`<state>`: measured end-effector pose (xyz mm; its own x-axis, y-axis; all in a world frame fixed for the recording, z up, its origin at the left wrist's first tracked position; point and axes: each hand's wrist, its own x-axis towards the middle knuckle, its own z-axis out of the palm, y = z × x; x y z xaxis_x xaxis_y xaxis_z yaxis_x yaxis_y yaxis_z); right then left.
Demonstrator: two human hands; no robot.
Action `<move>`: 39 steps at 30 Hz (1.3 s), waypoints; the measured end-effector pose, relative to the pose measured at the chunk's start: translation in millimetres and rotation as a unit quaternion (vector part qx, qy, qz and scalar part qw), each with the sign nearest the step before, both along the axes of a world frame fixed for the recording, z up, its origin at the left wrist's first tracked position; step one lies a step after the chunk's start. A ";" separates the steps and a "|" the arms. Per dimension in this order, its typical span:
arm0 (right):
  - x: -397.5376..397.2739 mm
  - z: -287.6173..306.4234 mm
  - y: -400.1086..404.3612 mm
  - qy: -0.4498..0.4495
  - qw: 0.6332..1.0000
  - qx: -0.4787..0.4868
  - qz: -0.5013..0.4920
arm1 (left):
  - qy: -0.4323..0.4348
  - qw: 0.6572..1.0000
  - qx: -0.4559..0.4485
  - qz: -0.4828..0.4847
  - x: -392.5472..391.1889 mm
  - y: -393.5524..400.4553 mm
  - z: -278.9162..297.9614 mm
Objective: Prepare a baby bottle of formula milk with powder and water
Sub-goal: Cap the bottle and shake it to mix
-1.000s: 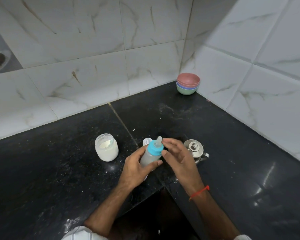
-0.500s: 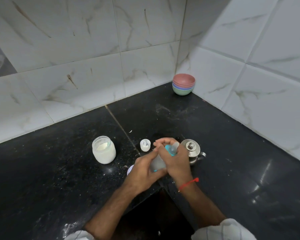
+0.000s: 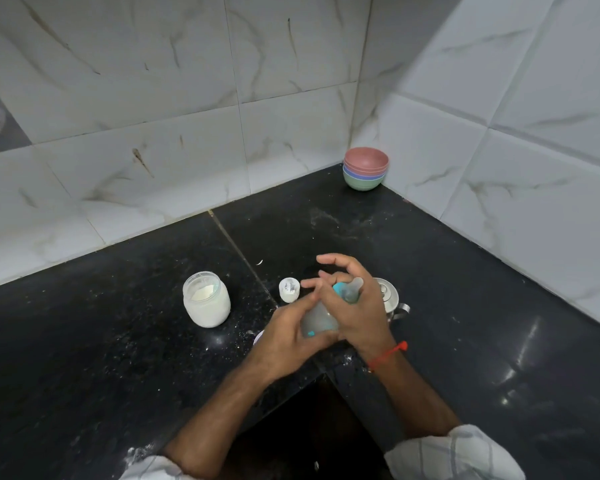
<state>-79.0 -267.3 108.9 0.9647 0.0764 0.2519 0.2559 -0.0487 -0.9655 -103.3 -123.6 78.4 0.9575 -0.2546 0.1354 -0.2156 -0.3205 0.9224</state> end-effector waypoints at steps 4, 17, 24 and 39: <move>-5.2 -5.5 24.1 0.032 0.979 0.030 -0.201 | -0.063 0.995 0.033 0.065 -8.0 -12.2 -1.3; 7.4 -4.1 -23.6 -0.059 0.981 -0.064 0.176 | 0.158 0.982 -0.098 -0.035 7.8 19.0 10.3; 0.9 -8.4 -29.2 -0.050 0.981 -0.072 0.176 | 0.177 0.969 -0.170 -0.032 3.9 20.0 7.8; 11.3 5.0 -27.3 0.047 0.878 0.459 -0.129 | 0.136 0.946 -0.261 0.134 2.6 24.0 7.7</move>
<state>-67.8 -294.6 113.9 0.9400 -0.3411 0.0114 0.2676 0.7160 -0.6448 -100.6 -99.7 86.0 0.9957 0.0354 -0.0859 0.0779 0.1849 0.9797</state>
